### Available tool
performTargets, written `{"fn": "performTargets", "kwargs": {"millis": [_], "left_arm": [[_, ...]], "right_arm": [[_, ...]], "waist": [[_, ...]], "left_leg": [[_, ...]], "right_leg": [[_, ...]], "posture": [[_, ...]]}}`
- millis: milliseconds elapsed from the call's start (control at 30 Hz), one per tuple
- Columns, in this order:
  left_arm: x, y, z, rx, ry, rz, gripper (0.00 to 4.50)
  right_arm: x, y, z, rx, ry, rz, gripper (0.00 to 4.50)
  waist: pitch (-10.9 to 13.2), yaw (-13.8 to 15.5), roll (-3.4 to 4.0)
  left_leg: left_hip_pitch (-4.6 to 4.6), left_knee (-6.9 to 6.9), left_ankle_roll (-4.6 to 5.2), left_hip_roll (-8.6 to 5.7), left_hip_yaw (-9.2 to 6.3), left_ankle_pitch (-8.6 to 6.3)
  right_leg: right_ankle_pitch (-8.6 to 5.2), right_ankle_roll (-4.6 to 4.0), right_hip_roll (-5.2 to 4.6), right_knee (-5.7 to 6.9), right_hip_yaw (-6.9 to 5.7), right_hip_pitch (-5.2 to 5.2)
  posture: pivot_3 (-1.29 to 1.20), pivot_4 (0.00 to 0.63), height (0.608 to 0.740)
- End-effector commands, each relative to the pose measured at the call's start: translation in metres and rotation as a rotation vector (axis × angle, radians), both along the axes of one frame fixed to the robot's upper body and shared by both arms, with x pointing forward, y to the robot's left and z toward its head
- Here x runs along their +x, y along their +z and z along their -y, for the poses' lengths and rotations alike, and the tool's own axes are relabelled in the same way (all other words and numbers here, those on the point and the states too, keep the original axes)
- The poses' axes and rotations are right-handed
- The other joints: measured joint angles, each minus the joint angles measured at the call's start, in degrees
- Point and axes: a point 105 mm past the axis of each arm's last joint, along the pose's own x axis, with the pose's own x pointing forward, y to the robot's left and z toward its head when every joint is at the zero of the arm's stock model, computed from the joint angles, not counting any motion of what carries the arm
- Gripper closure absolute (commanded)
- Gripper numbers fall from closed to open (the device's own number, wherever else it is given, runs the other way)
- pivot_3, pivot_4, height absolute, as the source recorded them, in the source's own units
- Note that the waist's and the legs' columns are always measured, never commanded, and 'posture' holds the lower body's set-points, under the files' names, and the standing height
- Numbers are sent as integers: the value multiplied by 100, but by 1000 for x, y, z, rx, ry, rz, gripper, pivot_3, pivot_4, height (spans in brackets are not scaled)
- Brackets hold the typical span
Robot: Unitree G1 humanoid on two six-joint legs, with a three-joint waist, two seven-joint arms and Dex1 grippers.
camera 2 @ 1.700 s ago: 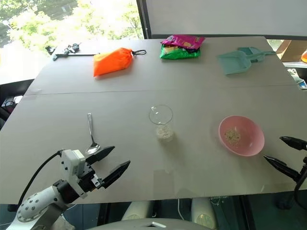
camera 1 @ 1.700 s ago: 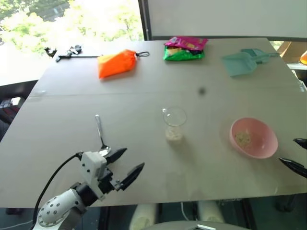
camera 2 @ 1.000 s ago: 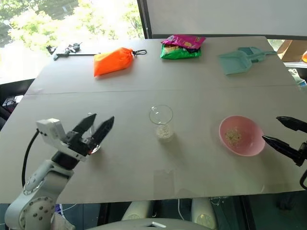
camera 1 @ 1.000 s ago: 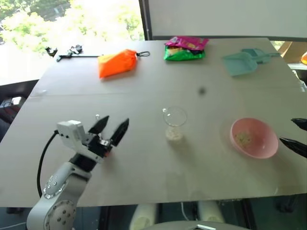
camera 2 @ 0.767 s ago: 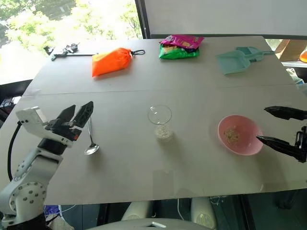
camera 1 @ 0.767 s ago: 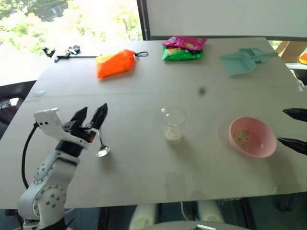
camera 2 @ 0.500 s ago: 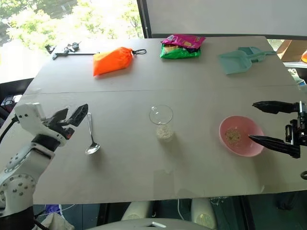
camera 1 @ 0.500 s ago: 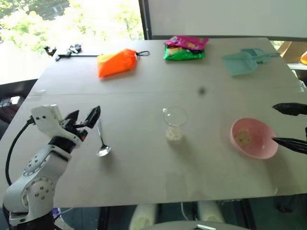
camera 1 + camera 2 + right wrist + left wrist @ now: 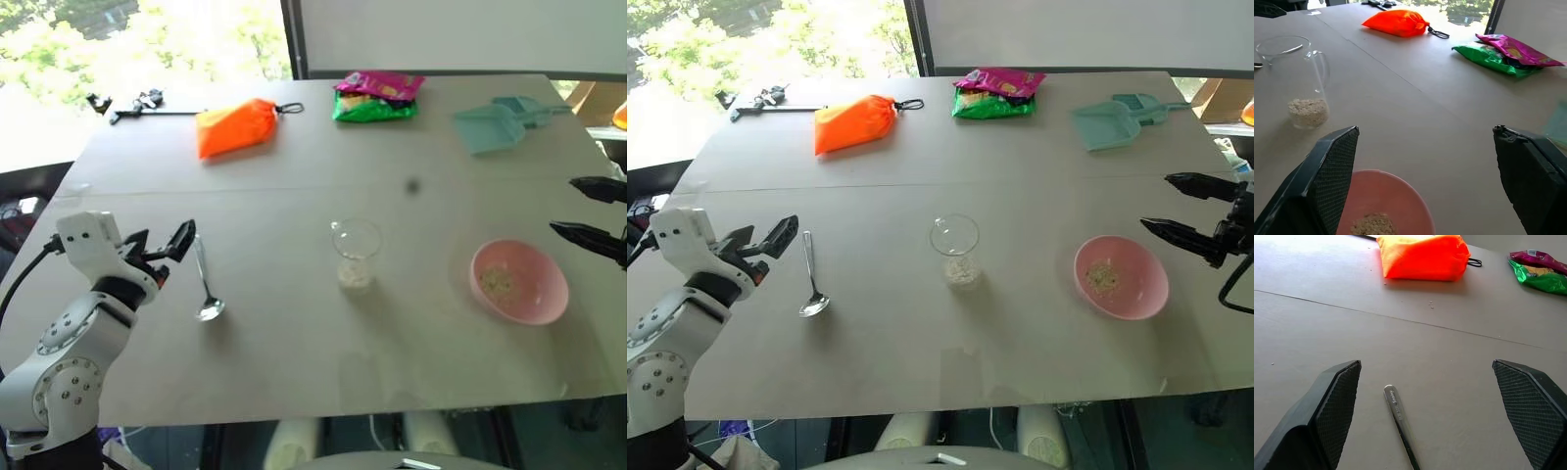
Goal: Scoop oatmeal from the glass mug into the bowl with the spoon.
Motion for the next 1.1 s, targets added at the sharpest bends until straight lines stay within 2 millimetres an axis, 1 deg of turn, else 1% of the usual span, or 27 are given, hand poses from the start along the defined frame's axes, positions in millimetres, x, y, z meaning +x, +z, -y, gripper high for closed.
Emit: {"fn": "performTargets", "kwargs": {"millis": [33,100,133,200,300,367,500,667,767,900,1000,1100], "left_arm": [[-4,13,1,26,12,51,51],[-4,12,1,27,13,49,51],[-4,12,0,26,14,48,51],[-4,11,1,31,12,46,51],[-6,9,0,43,6,37,51],[-8,6,-3,53,2,28,51],[-16,-1,-9,75,-5,-7,51],[-25,-8,-11,94,-38,-43,51],[-32,-17,-18,108,-39,-87,51],[-33,-20,-25,123,-32,-101,51],[-30,-22,-23,133,-57,-106,51],[-29,-24,-22,138,-72,-119,51]], "right_arm": [[14,16,12,18,-75,111,91],[21,25,19,96,-93,152,91],[22,27,22,71,-79,180,91],[20,25,24,49,11,184,91],[16,36,26,123,134,198,91],[12,42,21,138,213,210,91],[6,55,3,142,336,197,91],[-6,58,-16,146,459,139,91],[-16,64,-25,175,532,169,91],[-24,70,-30,234,590,149,91],[-31,66,-39,223,636,115,91],[-36,67,-45,203,673,131,91]], "waist": [[0,-3,0],[1,-26,0],[1,-29,1],[1,-27,2],[2,-24,2],[2,-25,2],[3,-26,4],[5,-15,8],[5,-6,8],[5,3,9],[5,7,9],[5,2,9]], "left_leg": [[-1,1,0,0,4,0],[3,0,0,0,9,0],[3,0,0,1,13,0],[4,0,0,1,15,0],[0,-4,0,2,16,0],[0,-5,0,2,20,0],[-3,-10,0,14,18,0],[-3,-8,0,18,16,-1],[-6,-8,0,17,15,-1],[-7,-8,1,16,12,-2],[-6,-7,3,16,11,-2],[-7,-8,3,16,12,-3]], "right_leg": [[0,0,0,2,3,-3],[0,1,2,5,8,-2],[1,1,3,6,11,-4],[1,1,2,5,12,-6],[1,1,0,-1,12,-7],[1,1,-3,-3,15,-8],[1,1,-6,-2,16,-14],[1,1,-9,-2,14,-14],[1,1,-9,-3,13,-14],[1,1,-10,-1,10,-14],[1,1,-9,-1,10,-14],[1,1,-9,-2,10,-14]], "posture": [[0,150,740],[0,150,740],[0,150,740],[0,150,740],[0,150,740],[0,150,740],[0,150,740],[0,150,740],[0,150,740],[0,150,740],[0,150,740],[0,150,740]]}}
